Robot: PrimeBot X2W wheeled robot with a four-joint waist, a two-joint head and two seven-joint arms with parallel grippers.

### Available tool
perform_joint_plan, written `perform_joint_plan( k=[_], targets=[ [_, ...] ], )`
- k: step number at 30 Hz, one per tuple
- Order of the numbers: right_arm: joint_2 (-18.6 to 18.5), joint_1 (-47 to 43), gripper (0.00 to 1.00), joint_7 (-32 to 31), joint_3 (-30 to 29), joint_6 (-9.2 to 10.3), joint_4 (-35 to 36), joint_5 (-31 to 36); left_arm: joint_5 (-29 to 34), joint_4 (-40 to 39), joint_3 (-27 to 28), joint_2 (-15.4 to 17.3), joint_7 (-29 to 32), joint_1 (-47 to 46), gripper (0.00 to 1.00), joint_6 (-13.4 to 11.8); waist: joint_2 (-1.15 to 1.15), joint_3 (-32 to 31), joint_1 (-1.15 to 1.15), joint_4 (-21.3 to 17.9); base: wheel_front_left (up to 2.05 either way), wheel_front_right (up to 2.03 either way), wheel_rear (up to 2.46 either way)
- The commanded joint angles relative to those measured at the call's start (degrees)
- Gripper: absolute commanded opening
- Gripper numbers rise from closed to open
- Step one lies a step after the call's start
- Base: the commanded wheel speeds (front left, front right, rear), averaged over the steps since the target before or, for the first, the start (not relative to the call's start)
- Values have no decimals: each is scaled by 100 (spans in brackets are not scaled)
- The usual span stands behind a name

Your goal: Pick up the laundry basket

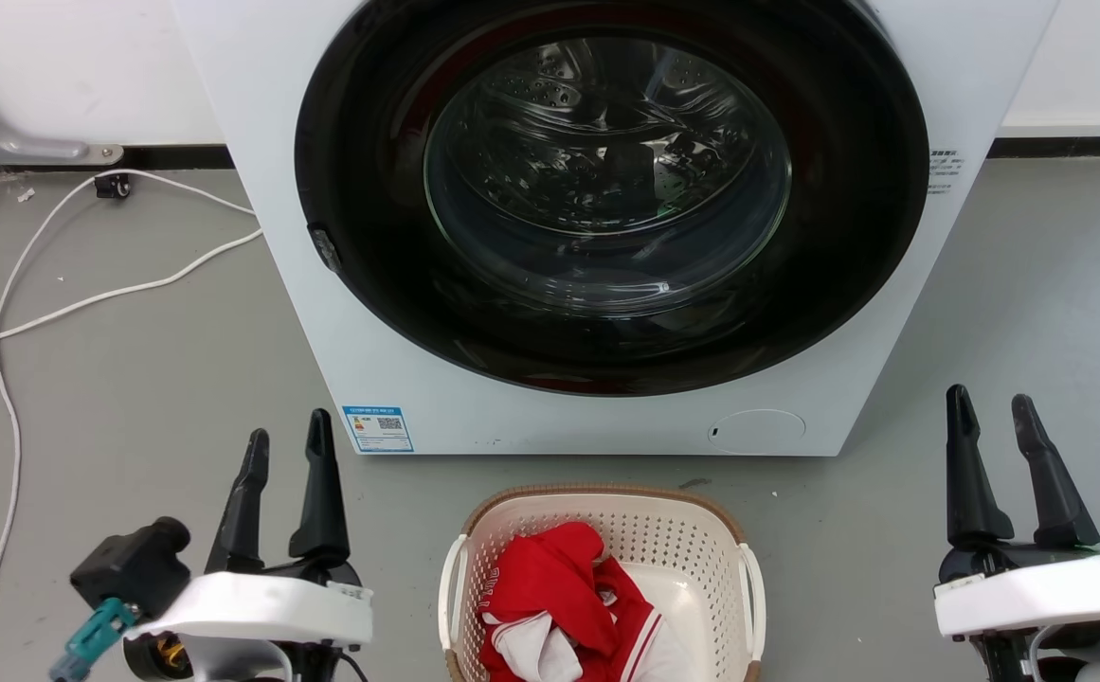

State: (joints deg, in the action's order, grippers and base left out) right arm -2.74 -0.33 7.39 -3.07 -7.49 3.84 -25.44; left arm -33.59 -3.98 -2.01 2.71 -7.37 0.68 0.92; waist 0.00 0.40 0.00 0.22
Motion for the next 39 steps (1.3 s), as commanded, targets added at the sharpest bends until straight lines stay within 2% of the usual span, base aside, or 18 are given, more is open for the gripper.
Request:
perform_joint_plan(
  k=[1, 10, 15, 26, 39],
  targets=[
    [-19, -23, 100, 65, -2, 0, 41, 226, 311, -110, -91, 25, -70, -21, 100, -24, 0, 2, 0, 0, 0, 0, 0],
    [-20, -123, 100, 187, -20, 0, -109, 719, 1053, -80, -506, 235, -192, 8, 100, -192, 0, -4, 0, -4, 0, 0, 0],
    [-21, -183, 100, 272, -21, 0, -254, 1119, 1521, 21, -910, 465, -275, -7, 100, -378, 0, -17, 0, -9, 0, 0, 0],
    [-21, -242, 100, 401, -28, 0, -388, 1711, 1958, 199, -1383, 724, -415, -52, 100, -699, 0, -32, 0, -2, 0, 0, 0],
    [-21, -299, 100, 558, 33, 1, -347, 2500, 2410, 322, -1795, 895, -563, -60, 100, -772, 0, -73, 0, -6, 0, 0, 0]
  ],
)
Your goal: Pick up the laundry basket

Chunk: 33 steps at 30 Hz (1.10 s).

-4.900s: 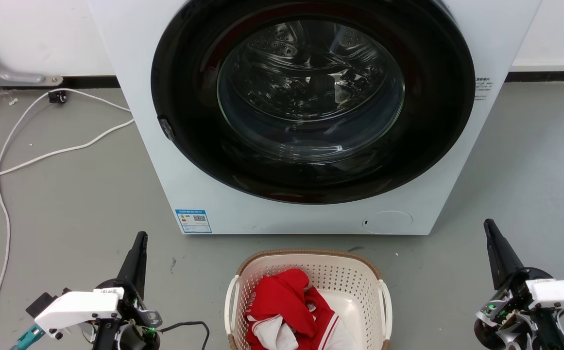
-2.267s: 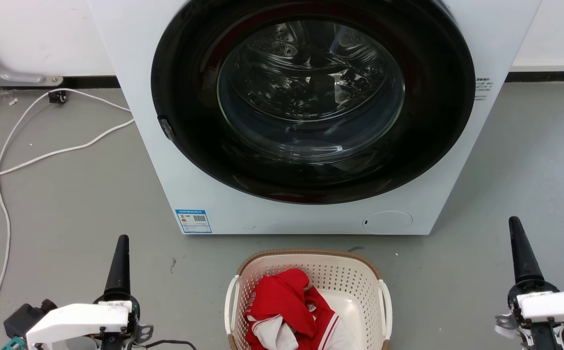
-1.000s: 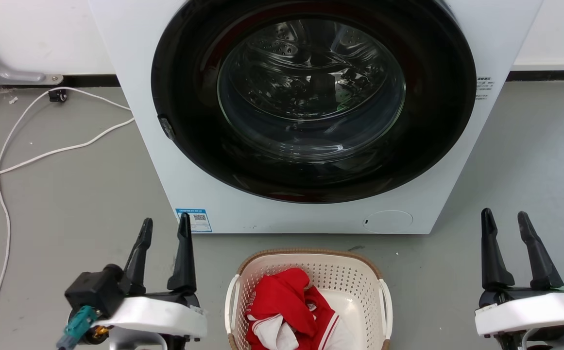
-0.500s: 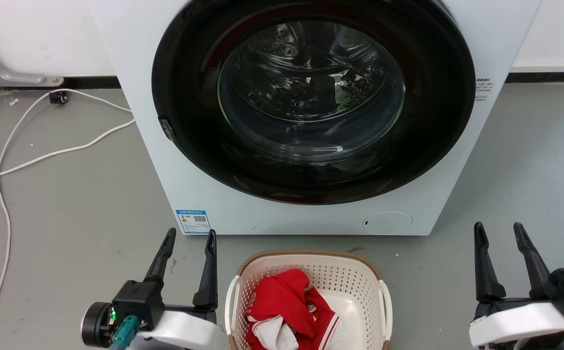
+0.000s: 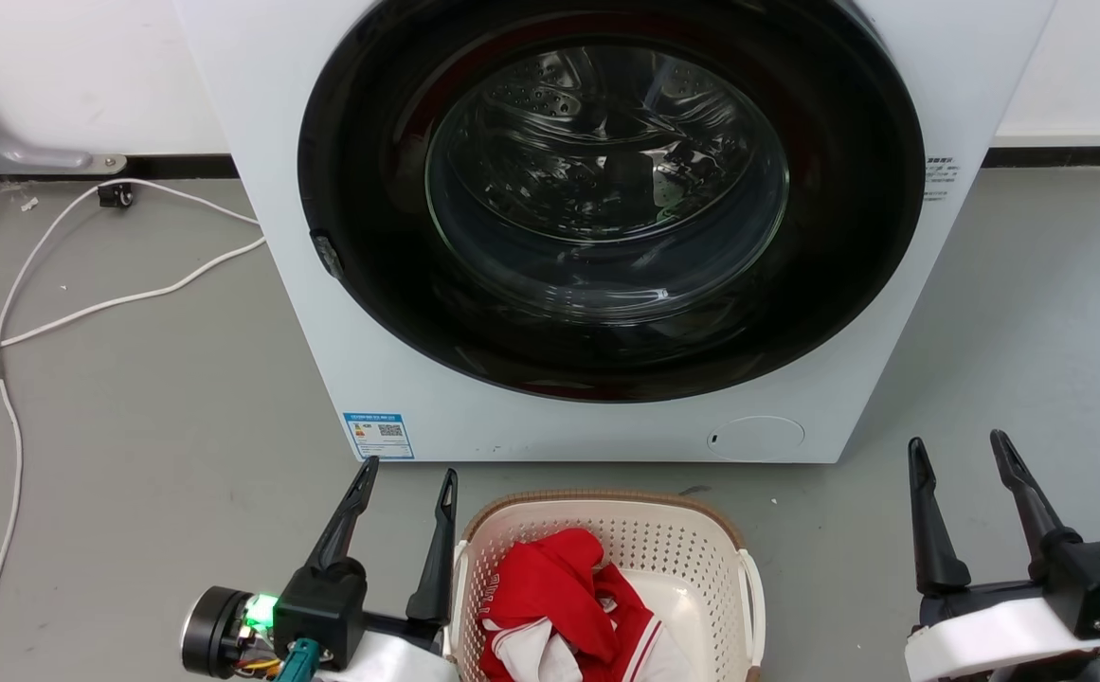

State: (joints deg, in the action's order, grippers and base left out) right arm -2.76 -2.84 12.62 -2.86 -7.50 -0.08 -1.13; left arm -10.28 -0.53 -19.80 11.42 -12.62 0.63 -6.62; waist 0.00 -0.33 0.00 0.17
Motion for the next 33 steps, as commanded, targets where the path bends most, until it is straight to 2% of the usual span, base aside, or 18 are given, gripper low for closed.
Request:
perform_joint_plan(
  k=[1, 8, 16, 22, 33],
  targets=[
    [-19, -51, 100, 49, 17, 2, 55, 121, 98, -21, -32, 22, -51, -47, 100, -10, 0, -4, 0, -3, 0, 0, 0],
    [-19, -114, 100, 118, 23, 2, 5, 166, -192, 8, 260, -256, -132, 128, 100, 226, 0, -19, 0, -7, 0, 0, 0],
    [-18, -140, 100, 216, 22, 2, -241, -224, 87, 264, 573, -523, -208, 297, 100, 554, 0, -28, 0, -4, 0, 0, 0],
    [-18, -114, 100, 269, 11, 2, -269, -8, 636, 436, 526, -566, -269, 240, 100, 660, 0, -6, 0, 1, 0, 0, 0],
    [-18, -81, 100, 259, -17, 2, -293, -99, 691, 422, 664, -675, -261, 238, 100, 721, 0, 6, 0, 10, 0, 0, 0]
  ],
)
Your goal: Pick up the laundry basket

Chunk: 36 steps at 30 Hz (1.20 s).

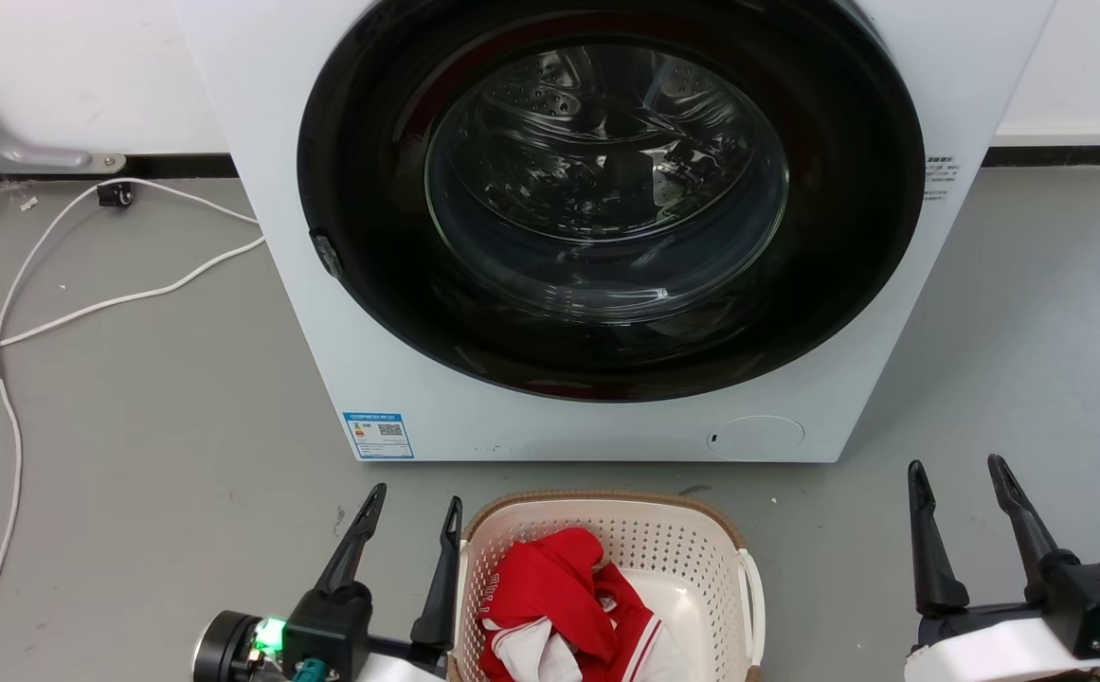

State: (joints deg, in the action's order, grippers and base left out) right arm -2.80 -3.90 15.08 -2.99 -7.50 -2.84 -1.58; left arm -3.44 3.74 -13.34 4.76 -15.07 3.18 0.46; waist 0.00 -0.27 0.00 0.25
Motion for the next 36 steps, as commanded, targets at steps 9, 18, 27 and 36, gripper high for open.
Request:
perform_joint_plan(
  k=[9, 18, 27, 36],
  targets=[
    [-15, 55, 100, 13, 10, 2, -126, -136, -124, 159, 213, -107, -16, 15, 100, 147, 0, 3, 0, -2, 0, 0, 0],
    [-15, 64, 100, 13, 11, 2, -165, -163, -68, 211, 272, -150, -16, 7, 100, 194, 0, 11, 0, 2, 0, 0, 0],
    [-15, 83, 100, 13, 25, 2, -203, -150, -59, 258, 312, -169, -16, 7, 100, 228, 0, 109, 0, -13, 0, 0, 0],
    [-14, 623, 100, -211, 68, 2, -517, 18, 7, 575, 442, -117, -15, -509, 100, 304, 0, 1004, 0, -118, 0, 0, 0]
  ],
)
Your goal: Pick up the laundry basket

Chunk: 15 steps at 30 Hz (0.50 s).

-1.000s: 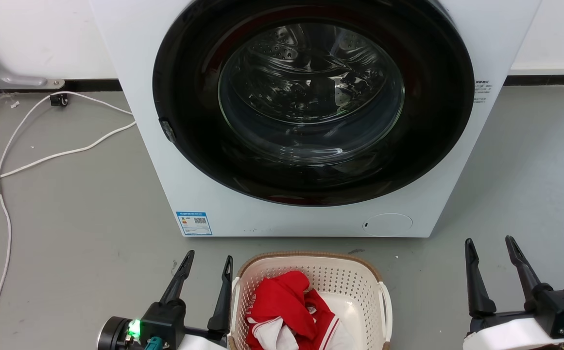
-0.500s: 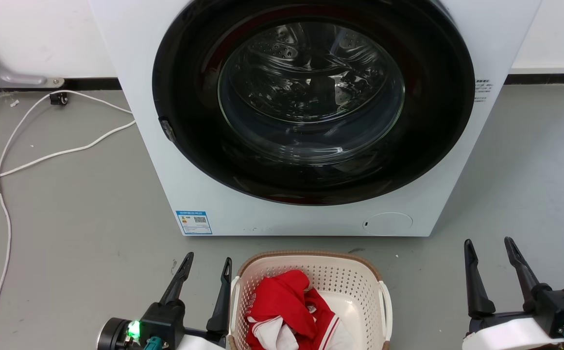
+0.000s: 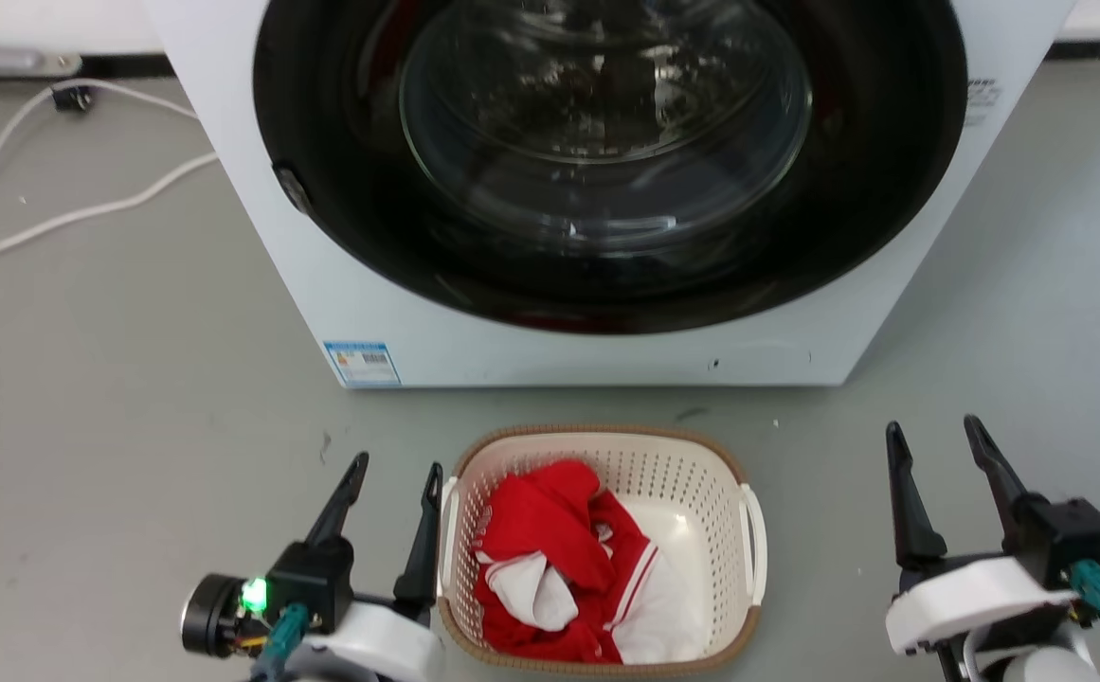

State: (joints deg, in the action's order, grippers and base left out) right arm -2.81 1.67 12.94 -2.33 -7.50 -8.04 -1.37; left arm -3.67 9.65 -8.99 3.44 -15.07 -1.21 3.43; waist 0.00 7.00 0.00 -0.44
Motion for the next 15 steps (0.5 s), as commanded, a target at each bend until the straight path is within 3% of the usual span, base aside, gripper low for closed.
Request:
perform_joint_plan(
  k=[1, 15],
  targets=[
    [-12, 163, 100, -35, 24, 2, -63, 17, 40, 58, 27, 42, -15, -183, 100, 28, 0, 438, 0, -63, 0, 0, 0],
    [-9, 1926, 100, -393, 357, 2, -1351, 39, -22, 1674, 122, 528, -15, -2122, 100, 302, 0, 2355, 0, -285, 0, 0, 0]
  ],
)
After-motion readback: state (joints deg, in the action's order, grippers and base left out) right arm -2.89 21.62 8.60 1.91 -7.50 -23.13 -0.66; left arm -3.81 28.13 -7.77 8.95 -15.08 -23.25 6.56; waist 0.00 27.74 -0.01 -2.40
